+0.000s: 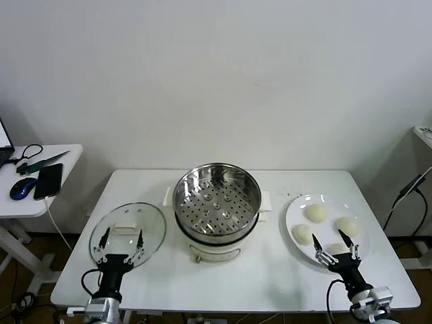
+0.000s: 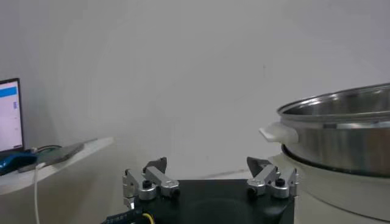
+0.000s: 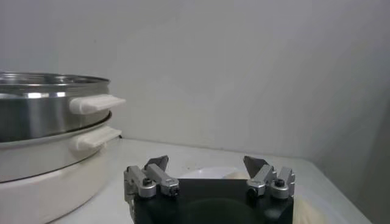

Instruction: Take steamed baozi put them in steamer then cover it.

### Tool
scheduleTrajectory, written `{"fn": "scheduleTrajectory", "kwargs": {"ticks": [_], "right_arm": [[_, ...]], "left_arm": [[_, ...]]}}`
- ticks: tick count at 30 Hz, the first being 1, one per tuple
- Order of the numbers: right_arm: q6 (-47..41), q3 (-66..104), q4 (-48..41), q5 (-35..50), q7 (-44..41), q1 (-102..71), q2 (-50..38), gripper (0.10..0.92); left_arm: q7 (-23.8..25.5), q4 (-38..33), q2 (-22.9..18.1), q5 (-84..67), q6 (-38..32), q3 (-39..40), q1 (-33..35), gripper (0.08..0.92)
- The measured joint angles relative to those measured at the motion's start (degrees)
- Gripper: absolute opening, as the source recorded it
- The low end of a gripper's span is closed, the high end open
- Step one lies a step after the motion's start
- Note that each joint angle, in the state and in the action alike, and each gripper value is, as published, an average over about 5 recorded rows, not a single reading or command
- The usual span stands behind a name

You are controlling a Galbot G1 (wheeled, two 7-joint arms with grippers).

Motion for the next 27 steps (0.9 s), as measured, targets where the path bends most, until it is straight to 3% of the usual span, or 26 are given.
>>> {"fn": "scheduleTrajectory", "kwargs": {"ticks": [6,16,27], "right_arm": [[-2.62,-0.55,-2.41,-2.71,-5.50,3.58,-6.47,0.823],[-5.68,-5.99,-10.97,-11.19,-23.70,15.58,-23.66,0.823],[-3.92,-31.99,-24.55,-22.27,-40.93,46.30,-34.48,0.823]], "left_arm": [[0.03,-0.12,0.28,-0.05,-0.23,-0.04,0.38,0.823],[0.01,0.07,0.89,-0.34,-0.41,0.22,0.36,0.823],[0.01,1.12,1.06,-0.39,0.09,0.17,-0.24,0.823]]}}
